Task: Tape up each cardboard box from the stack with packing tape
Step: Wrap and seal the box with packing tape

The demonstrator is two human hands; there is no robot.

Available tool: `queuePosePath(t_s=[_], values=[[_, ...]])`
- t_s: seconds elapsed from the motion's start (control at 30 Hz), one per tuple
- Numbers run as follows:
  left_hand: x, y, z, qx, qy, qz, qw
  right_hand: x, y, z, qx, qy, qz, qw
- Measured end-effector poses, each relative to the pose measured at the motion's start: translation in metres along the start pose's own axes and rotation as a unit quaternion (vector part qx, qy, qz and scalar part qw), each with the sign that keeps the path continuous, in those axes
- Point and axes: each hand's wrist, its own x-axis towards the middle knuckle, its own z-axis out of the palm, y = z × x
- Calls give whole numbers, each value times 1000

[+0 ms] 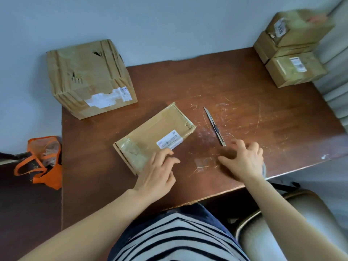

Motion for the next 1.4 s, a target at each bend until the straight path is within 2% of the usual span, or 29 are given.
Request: queuePosePath(t_s=[0.07, 0.17, 0.3, 0.37, 0.47, 0.53, 0.6, 0.67, 0.73, 0.83, 0.87, 0.93, 1.03, 1.17, 1.23, 1.4], values=[[11, 16, 7, -22, -22, 20, 999, -2, 19, -3, -62, -52, 18, 997], [23, 31, 20, -62, -68, 3, 996, -2, 31, 14, -60, -107, -31, 992], [34, 42, 27, -99, -94, -43, 990, -1, 30, 28, -71, -74, -64, 993], [39, 48, 27, -135, -115, -110, 978, 1, 28, 26, -117, -77, -90, 986], [47, 58, 29, -219, -180, -278, 918, 4, 20, 13, -148, -129, -91, 976], [52, 64, 31, -315, -201, -387, 843, 3, 9, -3, -146, -160, -90, 972], [55, 72, 29, -435, -204, -496, 723, -4, -4, -18, -143, -167, -102, 970], [56, 78, 30, -503, -212, -562, 621, -14, -17, -30, -153, -164, -122, 967], [55, 78, 33, -565, -226, -591, 529, -26, -29, -40, -160, -165, -139, 963], [53, 75, 32, -654, -253, -610, 369, -42, -39, -53, -143, -162, -166, 962], [52, 74, 31, -676, -249, -611, 327, -47, -42, -60, -131, -160, -170, 963], [50, 73, 29, -718, -207, -605, 274, -56, -46, -76, -93, -158, -168, 969], [50, 69, 23, -773, -140, -568, 245, -59, -50, -94, -25, -145, -162, 976], [52, 49, 0, -812, -81, -525, 243, -56, -53, -96, 63, -169, -138, 974], [50, 35, -15, -824, -60, -502, 255, -59, -58, -89, 134, -191, -119, 965], [35, 1, -44, -812, -34, -487, 321, -67, -81, -65, 287, -223, -54, 930]])
